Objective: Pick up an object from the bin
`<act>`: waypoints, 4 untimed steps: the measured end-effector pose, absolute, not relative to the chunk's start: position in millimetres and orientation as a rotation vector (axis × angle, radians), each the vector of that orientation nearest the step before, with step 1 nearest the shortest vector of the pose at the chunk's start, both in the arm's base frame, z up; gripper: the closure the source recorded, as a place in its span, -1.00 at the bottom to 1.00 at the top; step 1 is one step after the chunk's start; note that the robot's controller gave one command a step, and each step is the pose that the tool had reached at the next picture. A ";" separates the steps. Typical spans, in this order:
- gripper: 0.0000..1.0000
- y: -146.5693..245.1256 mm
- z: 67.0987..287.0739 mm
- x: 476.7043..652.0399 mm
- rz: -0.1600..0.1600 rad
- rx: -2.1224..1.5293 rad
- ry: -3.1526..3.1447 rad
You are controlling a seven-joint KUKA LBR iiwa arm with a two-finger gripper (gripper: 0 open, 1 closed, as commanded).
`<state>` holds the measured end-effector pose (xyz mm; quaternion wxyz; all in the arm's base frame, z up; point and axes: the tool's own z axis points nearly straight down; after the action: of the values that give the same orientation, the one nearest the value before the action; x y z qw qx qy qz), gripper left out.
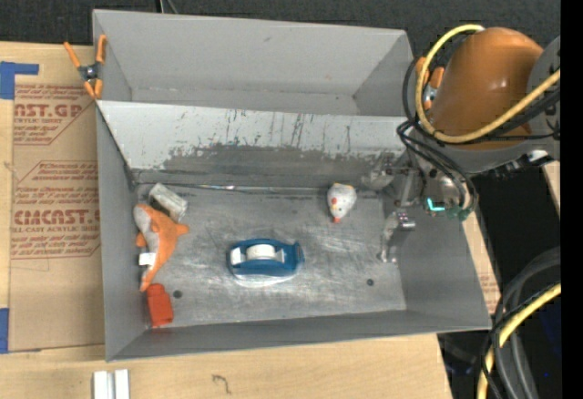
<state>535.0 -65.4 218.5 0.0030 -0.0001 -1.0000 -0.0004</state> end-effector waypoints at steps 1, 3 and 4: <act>-1.00 -65.3 222.6 536.6 0.001 0.001 -3.143; -1.00 -23.6 117.7 553.5 -0.001 0.070 -3.147; 1.00 49.1 82.0 528.5 -0.002 0.277 -3.138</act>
Offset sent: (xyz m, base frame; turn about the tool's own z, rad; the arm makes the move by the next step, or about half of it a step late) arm 0.0190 0.0725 -0.1219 -0.1038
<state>528.5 49.1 82.0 -0.0040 0.0879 -0.9961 -0.0006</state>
